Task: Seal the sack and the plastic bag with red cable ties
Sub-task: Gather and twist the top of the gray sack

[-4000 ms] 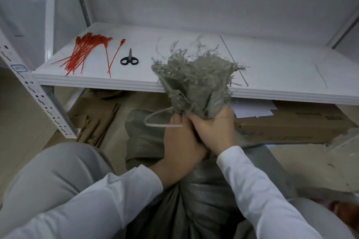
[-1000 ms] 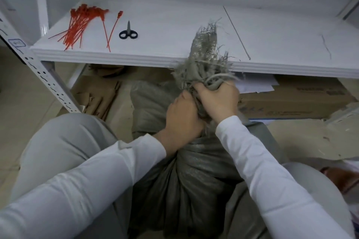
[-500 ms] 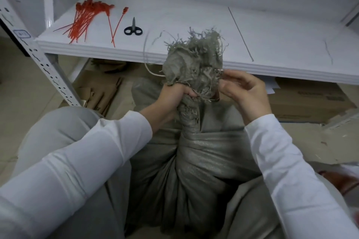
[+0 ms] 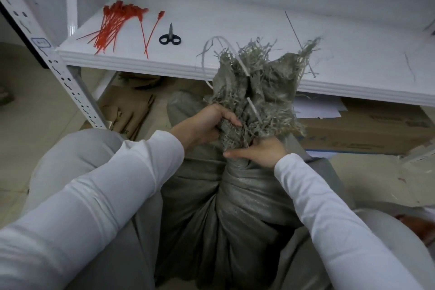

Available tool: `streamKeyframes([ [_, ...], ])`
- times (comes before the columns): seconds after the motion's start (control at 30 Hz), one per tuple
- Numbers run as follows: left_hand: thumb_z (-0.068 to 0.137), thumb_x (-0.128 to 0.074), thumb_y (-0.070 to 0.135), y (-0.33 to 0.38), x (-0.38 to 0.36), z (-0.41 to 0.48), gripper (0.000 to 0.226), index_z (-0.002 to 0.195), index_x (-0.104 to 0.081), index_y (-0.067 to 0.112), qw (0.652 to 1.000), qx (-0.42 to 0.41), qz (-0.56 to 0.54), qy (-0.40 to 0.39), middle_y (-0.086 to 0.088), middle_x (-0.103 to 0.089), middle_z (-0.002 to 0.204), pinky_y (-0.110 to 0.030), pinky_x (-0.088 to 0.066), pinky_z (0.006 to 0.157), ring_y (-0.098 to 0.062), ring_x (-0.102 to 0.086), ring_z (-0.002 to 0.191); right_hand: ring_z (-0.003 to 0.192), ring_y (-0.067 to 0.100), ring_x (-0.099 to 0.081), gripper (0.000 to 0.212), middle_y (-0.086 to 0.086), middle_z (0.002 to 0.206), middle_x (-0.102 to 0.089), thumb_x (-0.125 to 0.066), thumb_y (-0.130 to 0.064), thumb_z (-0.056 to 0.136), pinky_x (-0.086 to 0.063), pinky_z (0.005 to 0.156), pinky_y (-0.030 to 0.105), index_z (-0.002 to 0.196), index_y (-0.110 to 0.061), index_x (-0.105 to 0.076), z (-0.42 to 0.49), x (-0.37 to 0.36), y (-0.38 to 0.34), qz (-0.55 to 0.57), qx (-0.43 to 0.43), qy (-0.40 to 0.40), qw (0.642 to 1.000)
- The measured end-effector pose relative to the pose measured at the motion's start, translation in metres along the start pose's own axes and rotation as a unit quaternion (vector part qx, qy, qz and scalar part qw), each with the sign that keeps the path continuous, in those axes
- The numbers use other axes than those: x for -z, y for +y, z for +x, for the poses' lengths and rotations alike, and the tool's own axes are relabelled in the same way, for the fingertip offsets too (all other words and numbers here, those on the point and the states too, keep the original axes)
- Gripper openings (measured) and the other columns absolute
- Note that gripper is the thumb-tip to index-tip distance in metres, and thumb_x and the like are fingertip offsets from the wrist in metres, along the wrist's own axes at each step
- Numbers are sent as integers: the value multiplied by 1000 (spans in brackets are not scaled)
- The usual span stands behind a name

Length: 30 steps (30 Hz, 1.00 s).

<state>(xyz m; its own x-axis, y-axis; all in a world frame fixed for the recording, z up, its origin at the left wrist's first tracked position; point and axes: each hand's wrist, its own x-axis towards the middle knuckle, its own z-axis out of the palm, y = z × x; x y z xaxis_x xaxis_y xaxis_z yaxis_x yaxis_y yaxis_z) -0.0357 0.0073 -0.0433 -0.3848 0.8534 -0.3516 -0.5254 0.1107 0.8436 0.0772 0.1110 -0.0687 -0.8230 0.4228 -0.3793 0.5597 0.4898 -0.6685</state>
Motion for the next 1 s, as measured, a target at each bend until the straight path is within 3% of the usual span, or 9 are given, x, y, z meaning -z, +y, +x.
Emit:
streamKeyframes([
  [0.07, 77, -46, -20, -1, -2, 1, 32, 80, -67, 4, 998, -34, 45, 26, -4, -73, 78, -23, -58, 65, -16, -70, 72, 130, 14, -44, 81, -3, 137, -53, -84, -40, 67, -27, 102, 14, 138, -20, -49, 2, -11, -4, -4, 44, 58, 997],
  [0.17, 74, -72, 1, -3, 4, 9, 27, 99, -70, 11, 974, -89, 174, 113, -2, -73, 100, -28, -56, 80, -15, -68, 92, 124, 24, -53, 71, 8, 133, -59, -84, -34, 68, -39, 103, 27, 131, -13, -57, 6, -21, -8, -32, 73, 124, 989],
  [0.27, 57, -88, 41, -10, 7, 11, 61, 112, -70, 20, 956, -112, 189, 195, 8, -72, 109, -32, -53, 92, -9, -67, 101, 112, 29, -60, 59, 10, 121, -66, -82, -36, 69, -50, 91, 36, 121, -16, -63, 5, -26, -8, -56, 40, 176, 982],
  [0.37, 45, -84, 63, -21, 7, 10, 79, 110, -70, 20, 919, -157, 218, 289, 9, -72, 107, -32, -53, 93, -6, -66, 102, 101, 35, -63, 40, 14, 110, -68, -74, -32, 74, -52, 80, 35, 109, -15, -67, 5, -32, -11, -108, 3, 217, 970],
  [0.5, 72, -80, 40, -22, 5, -1, 66, 119, -50, 4, 874, -196, 262, 360, 0, -62, 113, -21, -48, 83, -10, -58, 102, 96, 39, -63, 31, 18, 104, -67, -69, -30, 76, -51, 76, 38, 99, -9, -67, 5, -37, -18, -145, -14, 242, 959],
  [0.63, 87, -66, 17, -33, -4, -9, 29, 107, -54, 0, 887, -149, 303, 315, 2, -60, 94, -6, -40, 59, -8, -55, 87, 102, 35, -60, 24, 17, 110, -63, -56, -23, 90, -46, 76, 36, 102, -4, -65, 7, -46, -15, -250, -9, 226, 941],
  [0.73, 68, -84, 33, -37, -12, -10, 55, 108, -58, 4, 913, -146, 243, 293, -1, -66, 101, -25, -52, 78, -9, -61, 94, 105, 33, -60, 30, 14, 115, -63, -48, -24, 95, -45, 79, 36, 114, -7, -62, 6, -55, -17, -281, 31, 211, 936],
  [0.83, 50, -91, 43, -37, -17, -6, 91, 120, -45, 8, 903, -127, 227, 343, -4, -59, 119, -32, -48, 96, -17, -56, 112, 102, 31, -62, 32, 13, 112, -65, -50, -25, 93, -45, 78, 35, 118, -7, -59, 6, -58, -19, -289, 47, 194, 936],
  [1.0, 62, -88, 28, -34, -10, 5, 59, 113, -67, 10, 917, -148, 134, 345, -1, -70, 111, -31, -53, 92, -16, -65, 104, 97, 38, -61, 26, 20, 102, -65, -61, -25, 88, -46, 75, 38, 101, -3, -63, -6, -48, -22, -241, 59, 187, 950],
])
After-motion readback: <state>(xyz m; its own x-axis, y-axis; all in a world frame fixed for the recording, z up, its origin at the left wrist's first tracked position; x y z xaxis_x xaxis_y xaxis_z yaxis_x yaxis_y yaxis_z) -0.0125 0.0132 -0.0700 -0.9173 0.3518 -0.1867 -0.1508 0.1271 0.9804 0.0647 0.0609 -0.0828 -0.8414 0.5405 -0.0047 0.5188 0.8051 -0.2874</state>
